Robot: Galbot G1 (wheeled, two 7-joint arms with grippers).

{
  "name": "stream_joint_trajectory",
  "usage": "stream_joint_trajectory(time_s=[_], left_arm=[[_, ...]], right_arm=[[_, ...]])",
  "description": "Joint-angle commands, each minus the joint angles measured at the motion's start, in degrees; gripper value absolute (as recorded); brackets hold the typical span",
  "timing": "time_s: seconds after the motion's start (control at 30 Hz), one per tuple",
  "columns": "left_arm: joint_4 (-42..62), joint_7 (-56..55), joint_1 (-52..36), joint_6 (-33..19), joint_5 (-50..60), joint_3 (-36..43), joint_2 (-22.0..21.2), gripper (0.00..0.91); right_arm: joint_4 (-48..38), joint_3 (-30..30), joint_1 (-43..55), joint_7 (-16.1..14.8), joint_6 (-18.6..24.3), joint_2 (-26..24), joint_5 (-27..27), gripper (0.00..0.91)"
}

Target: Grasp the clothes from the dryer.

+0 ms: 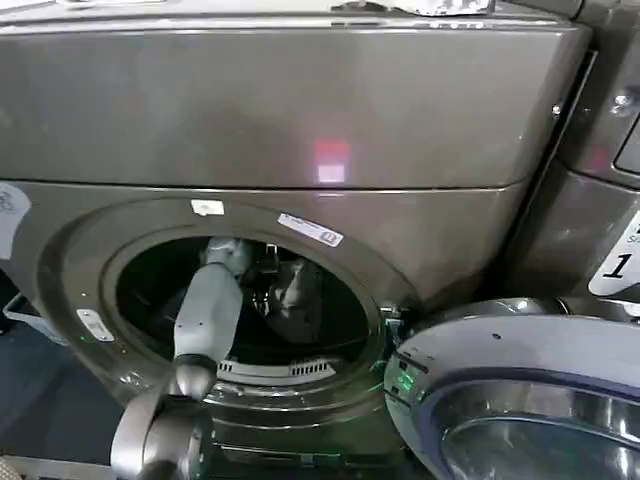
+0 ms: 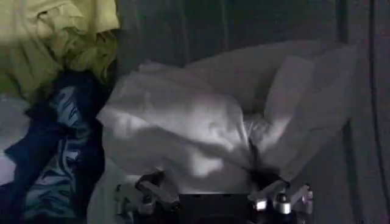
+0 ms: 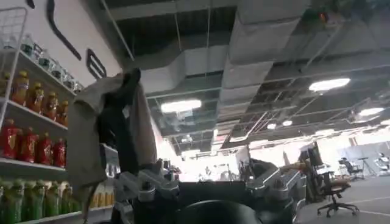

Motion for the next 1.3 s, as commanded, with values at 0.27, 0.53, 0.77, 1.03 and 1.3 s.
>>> stream_joint_trajectory(time_s=[0.27,0.53,0.77,1.03,1.3], left_arm=[[-18.1,-21.67,5.9,4.64,-17.45,3.19,0.19,0.0],[-28.22,-47.12,12.4,16.84,-38.85,3.19,-2.23,0.0],[-34.99,-64.48,18.16,21.79,-56.11,2.9,-6.62,0.0],[-39.62,-73.97,23.5,23.22,-68.53,2.97,-7.82,0.0],[-39.49,-74.87,23.12,23.41,-70.59,3.25,-7.82,0.0]], right_arm=[[1.05,-1.06,0.98,-0.01,-0.09,0.18,-0.05,0.907],[2.11,-1.96,1.49,-0.41,-0.01,0.27,-1.09,0.907],[3.58,-2.41,1.85,-1.5,0.26,0.48,-1.6,0.907],[4.08,-2.81,1.67,-2.23,0.54,0.98,-2.0,0.907],[5.42,-2.93,1.95,-0.73,-1.73,1.2,-0.33,0.907]])
